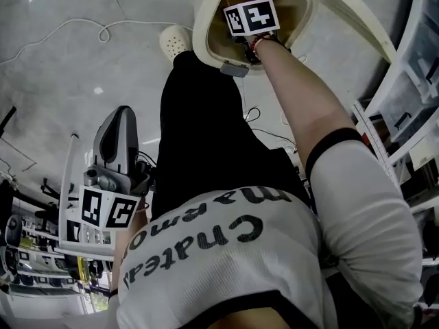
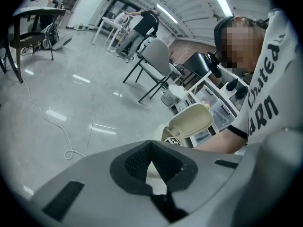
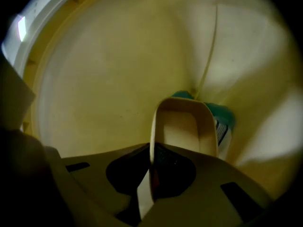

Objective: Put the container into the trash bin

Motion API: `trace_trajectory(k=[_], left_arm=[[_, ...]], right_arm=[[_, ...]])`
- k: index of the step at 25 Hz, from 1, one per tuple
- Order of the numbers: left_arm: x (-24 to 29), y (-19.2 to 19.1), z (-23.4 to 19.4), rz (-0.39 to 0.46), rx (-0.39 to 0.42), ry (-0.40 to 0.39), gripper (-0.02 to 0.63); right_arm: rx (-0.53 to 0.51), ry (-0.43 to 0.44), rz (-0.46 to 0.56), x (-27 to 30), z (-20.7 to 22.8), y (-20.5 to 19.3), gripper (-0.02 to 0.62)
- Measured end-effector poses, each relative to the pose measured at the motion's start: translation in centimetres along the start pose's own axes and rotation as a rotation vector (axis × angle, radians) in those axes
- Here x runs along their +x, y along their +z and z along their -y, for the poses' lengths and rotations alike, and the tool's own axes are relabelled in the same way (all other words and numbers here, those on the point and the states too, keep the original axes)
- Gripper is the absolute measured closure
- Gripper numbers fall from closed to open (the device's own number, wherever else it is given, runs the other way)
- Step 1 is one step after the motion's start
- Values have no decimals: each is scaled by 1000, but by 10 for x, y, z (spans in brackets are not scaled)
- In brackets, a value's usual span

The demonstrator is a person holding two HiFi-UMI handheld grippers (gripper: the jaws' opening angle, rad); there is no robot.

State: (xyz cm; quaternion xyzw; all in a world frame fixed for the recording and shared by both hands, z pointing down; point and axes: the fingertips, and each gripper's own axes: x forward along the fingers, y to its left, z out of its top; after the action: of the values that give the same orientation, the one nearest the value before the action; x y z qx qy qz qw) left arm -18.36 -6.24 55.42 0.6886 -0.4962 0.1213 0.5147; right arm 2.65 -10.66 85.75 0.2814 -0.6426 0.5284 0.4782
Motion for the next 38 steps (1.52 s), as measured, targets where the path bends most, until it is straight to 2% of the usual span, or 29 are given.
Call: trace_trajectory(k=[9, 13, 17, 21, 23, 28, 38], left_arm=[[1, 3, -8, 48, 36, -10, 583], [-6, 7, -12, 77, 41, -5, 583], [-15, 9, -13, 106, 40, 2, 583], [-28, 12, -1, 131, 31, 2, 583], [-36, 14, 7, 143, 30, 1, 583], [-54, 17, 24, 171, 44, 5, 583], [-56, 8, 22, 185, 33, 20, 583]], right_arm=[[-3, 6, -4, 22, -4, -3, 561], [7, -1, 30, 18, -6, -2, 561], [72, -27, 86, 9, -2, 1, 560], [182, -56, 179, -15, 5, 10, 560], [204, -67, 216, -29, 5, 13, 560], [182, -102, 243, -49, 6, 11, 560], [127, -140, 238, -42, 5, 15, 560]])
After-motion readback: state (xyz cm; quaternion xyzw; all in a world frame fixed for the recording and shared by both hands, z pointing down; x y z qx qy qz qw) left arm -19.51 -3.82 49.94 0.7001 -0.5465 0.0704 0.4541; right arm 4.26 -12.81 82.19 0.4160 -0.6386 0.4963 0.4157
